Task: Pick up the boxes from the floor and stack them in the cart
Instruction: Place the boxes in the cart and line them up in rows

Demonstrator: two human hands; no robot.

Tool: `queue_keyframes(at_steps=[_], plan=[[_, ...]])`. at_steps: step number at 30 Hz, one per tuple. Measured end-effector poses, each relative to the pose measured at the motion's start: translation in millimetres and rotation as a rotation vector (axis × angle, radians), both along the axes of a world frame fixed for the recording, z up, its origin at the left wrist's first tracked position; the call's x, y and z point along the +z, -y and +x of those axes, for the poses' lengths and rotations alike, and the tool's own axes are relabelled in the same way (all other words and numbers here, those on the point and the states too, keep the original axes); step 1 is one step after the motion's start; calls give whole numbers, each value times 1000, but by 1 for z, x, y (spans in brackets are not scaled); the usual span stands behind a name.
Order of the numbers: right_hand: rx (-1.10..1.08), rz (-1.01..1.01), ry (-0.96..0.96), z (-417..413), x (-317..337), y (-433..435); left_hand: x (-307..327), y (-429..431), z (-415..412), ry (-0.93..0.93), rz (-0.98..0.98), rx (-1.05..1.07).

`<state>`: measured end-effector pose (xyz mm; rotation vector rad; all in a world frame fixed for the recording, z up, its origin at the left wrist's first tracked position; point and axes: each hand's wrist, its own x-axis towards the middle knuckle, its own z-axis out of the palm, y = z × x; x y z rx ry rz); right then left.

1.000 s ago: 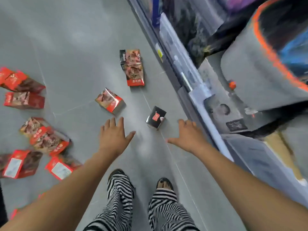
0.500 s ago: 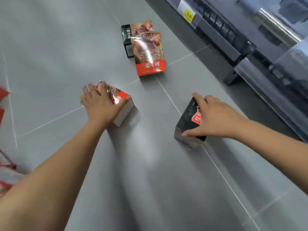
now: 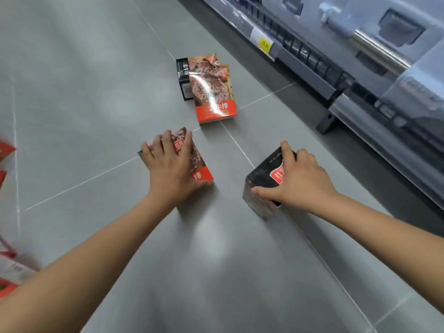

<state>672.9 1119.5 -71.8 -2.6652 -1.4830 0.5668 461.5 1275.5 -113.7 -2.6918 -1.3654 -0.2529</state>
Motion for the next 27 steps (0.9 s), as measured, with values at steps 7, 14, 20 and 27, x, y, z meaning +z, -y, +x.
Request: queue_keyframes(at_steps=[7,14,20,27], plan=[[-232,-58,-97,-14,8,0,9,32,-16,58,152,-185],[-150,153,-412,-20,-14,44,16,41,-14,-28,-103,-61],[252,431,-486,6,-53,69,19,35,-3,-56,-203,-25],[127,632,-433,-5,-55,62,24,39,-10,-40,-218,-31]])
